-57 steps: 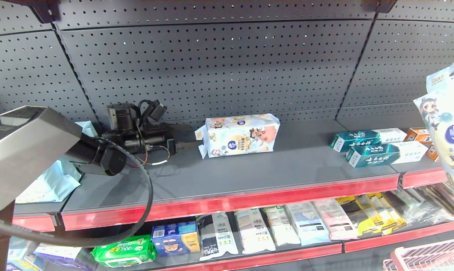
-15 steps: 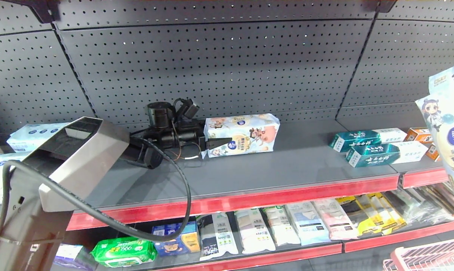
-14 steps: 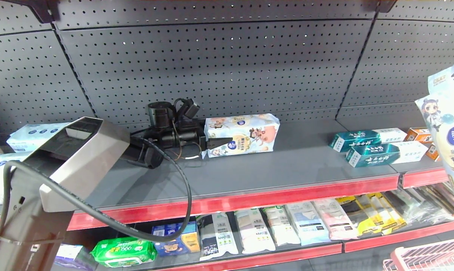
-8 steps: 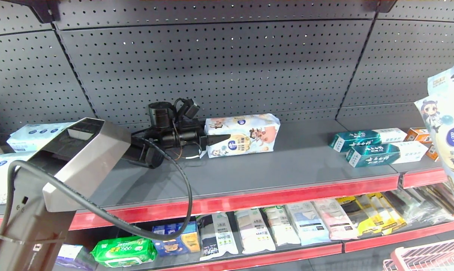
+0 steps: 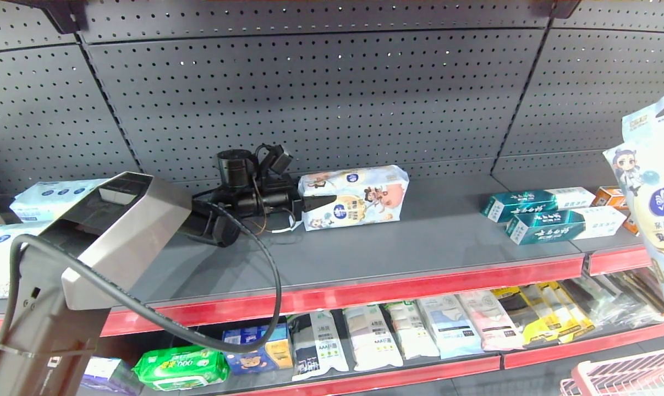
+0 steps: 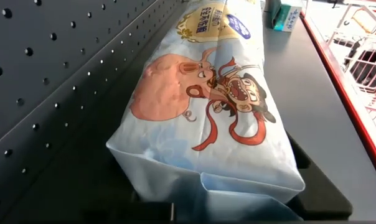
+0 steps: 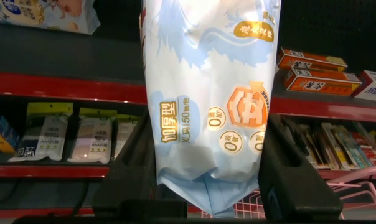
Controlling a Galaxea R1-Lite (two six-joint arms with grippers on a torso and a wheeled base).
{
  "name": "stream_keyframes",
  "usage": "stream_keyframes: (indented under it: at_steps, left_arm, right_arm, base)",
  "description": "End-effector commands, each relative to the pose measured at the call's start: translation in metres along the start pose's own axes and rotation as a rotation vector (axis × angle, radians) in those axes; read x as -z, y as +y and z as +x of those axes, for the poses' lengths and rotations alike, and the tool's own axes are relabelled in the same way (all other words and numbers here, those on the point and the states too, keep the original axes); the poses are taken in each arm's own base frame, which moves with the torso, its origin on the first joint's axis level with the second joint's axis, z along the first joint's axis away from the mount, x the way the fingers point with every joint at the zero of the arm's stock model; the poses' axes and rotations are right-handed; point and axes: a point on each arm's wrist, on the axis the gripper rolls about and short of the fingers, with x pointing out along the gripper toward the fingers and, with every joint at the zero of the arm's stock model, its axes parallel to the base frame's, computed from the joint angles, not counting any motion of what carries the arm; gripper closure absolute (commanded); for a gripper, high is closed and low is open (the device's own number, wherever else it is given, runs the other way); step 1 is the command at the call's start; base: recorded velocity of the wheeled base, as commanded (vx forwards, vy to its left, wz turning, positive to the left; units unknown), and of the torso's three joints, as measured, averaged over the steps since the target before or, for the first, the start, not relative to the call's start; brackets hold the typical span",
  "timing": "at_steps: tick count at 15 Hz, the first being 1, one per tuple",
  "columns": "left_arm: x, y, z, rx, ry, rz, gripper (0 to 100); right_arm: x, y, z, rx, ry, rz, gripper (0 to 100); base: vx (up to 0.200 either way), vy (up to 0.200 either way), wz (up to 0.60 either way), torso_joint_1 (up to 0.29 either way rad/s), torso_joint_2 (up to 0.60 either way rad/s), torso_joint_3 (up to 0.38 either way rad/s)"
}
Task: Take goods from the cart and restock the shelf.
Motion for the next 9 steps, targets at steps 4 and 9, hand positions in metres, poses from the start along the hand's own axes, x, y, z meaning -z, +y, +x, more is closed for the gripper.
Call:
stream_keyframes:
  at_steps: [4, 9]
  left_arm:
    - [-0.008, -0.016, -0.014, -0.005, 0.025, -0.031, 100]
    - [-0.01, -0.028, -0.024, -0.006, 0.018, -0.021, 100]
  right_arm:
    - [0.001, 0.0, 0.002, -0.003, 0.012, 0.001, 100]
    - [0.0, 0.0, 0.003, -0.004, 0.014, 0.001, 100]
  base:
    - [0.0, 0.0, 0.0, 0.0, 0.0, 0.0]
    - [0.0, 0.0, 0.0, 0.0, 0.0, 0.0]
